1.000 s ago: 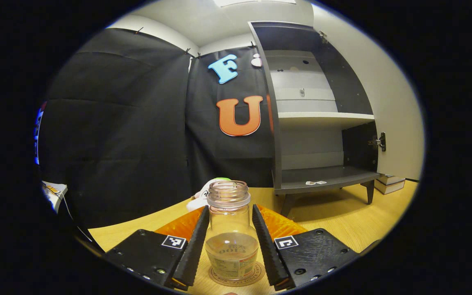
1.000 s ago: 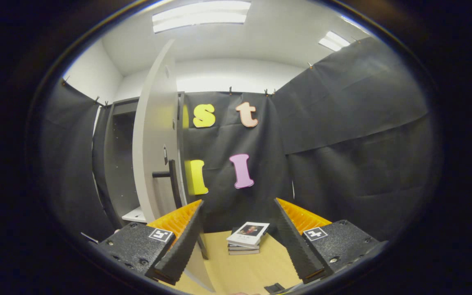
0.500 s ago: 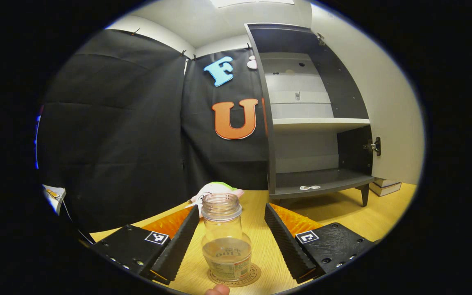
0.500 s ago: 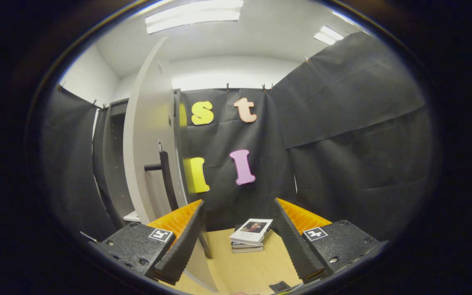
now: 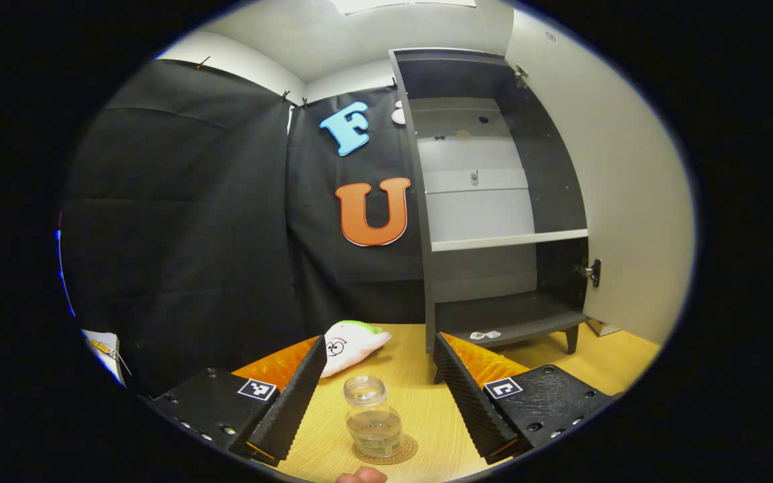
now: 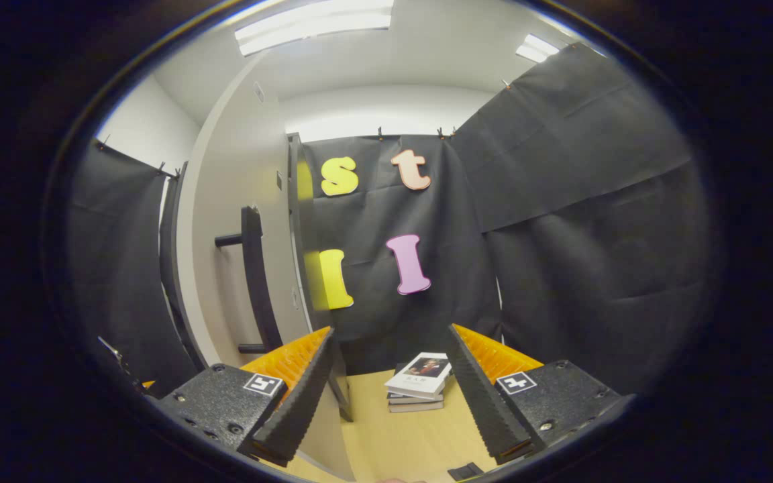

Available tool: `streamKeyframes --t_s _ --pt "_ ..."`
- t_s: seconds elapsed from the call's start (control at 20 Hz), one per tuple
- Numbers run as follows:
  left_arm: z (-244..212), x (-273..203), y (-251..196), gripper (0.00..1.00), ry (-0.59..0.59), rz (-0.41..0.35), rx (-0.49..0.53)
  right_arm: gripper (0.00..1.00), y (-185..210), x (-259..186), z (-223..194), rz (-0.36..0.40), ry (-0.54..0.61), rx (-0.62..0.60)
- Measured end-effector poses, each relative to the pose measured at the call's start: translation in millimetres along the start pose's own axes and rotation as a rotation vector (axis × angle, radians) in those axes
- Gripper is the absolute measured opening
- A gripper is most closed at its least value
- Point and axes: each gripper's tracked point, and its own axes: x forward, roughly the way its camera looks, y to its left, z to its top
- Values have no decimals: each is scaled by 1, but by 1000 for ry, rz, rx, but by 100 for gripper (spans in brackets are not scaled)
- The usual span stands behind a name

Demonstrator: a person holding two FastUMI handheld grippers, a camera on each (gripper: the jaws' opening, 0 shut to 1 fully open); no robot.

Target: Open the cabinet door with the right hand, grasp the bottle in the cabinet with the left hand and place it on the coaster, then close the cabinet door with the right hand.

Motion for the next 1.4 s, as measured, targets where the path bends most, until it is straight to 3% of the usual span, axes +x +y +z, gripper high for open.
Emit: streamKeyframes --t_s 0.15,0.45,0.6,1.0,1.05,1.1,1.2,1.25,1.3,1.35,1.4 --pt "40 -10 -8 96 -35 -50 -30 100 -1 8 -9 21 7 35" --pt "100 -19 -11 100 -67 -63 14 98 -2 14 -5 49 -6 39" --pt "104 -25 -21 96 -55 -83 -6 100 3 12 -1 59 -8 15" --pt "124 -34 -33 96 -87 -121 -32 100 24 17 13 105 -6 -49" --pt "123 -36 -32 100 -89 -121 -32 100 29 18 10 121 3 -55" --pt "123 -36 -32 96 -89 -122 -32 98 31 18 13 132 -2 -57" --pt "121 -38 -31 100 -86 -123 -25 96 33 20 12 145 7 -63" --pt "121 -39 -29 96 -87 -120 -22 91 34 20 12 145 12 -71" --pt "122 -40 -29 96 -91 -118 -21 97 33 18 14 139 8 -75" --pt "122 -40 -28 96 -95 -118 -23 90 32 18 14 130 6 -81" --pt "122 -40 -29 96 -95 -120 -24 96 31 16 14 124 4 -84"
